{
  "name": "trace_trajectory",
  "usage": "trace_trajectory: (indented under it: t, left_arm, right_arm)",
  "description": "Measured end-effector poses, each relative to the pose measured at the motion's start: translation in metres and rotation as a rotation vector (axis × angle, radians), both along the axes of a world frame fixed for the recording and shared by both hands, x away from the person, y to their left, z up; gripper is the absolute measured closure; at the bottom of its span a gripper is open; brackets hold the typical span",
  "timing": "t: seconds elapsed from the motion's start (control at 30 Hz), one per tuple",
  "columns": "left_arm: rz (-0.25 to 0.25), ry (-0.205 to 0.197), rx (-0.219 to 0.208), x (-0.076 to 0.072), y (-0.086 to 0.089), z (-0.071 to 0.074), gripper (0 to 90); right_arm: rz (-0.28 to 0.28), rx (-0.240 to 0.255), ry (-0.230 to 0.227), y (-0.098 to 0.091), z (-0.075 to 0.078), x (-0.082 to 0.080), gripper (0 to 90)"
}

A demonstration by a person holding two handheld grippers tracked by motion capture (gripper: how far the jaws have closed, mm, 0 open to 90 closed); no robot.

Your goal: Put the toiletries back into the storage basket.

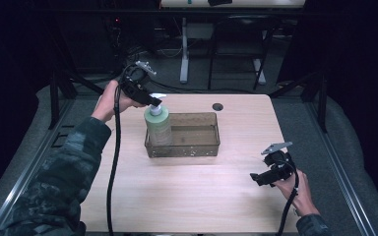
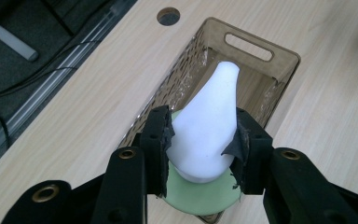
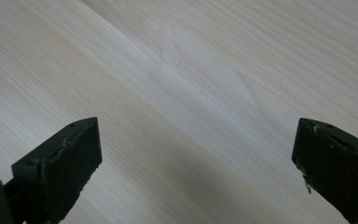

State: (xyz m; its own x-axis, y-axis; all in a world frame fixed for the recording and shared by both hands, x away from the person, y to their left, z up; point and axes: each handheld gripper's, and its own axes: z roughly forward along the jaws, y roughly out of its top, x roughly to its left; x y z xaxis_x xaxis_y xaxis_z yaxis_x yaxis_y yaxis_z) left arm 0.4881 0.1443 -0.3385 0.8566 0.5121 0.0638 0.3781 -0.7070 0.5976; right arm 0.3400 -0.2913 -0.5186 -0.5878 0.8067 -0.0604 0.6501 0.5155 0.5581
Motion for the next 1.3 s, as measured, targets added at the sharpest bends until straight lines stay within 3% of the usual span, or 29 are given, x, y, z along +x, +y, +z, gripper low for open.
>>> trace_trajectory:
  t: [0.53,0.67,0.77,0.87,1.0,1.3]
  left_arm:
    - [-0.012,0.01,0.02,-0.006,-0.004,0.001,61.2]
    - [0.006,0.025,0.003,-0.005,-0.004,0.0,44.6]
    - [0.02,0.019,-0.023,-0.007,-0.001,0.002,28.0]
    - [0.037,0.013,-0.034,-0.01,0.002,0.004,17.1]
    - [0.067,0.02,-0.078,-0.013,0.007,0.005,13.3]
    - [0.108,0.006,-0.089,-0.028,0.018,-0.007,7.9]
  right_arm:
    - [0.0,0.004,-0.004,0.0,0.001,-0.001,1.0]
    - [-0.005,0.006,-0.003,0.0,0.002,-0.001,1.0]
    - [-0.007,0.008,-0.005,0.0,0.003,-0.001,1.0]
    - [-0.007,0.007,-0.005,0.0,0.003,-0.001,1.0]
    - [-0.007,0.007,-0.005,0.0,0.003,-0.001,1.0]
    - [-0.004,0.004,-0.008,0.0,0.004,-0.001,1.0]
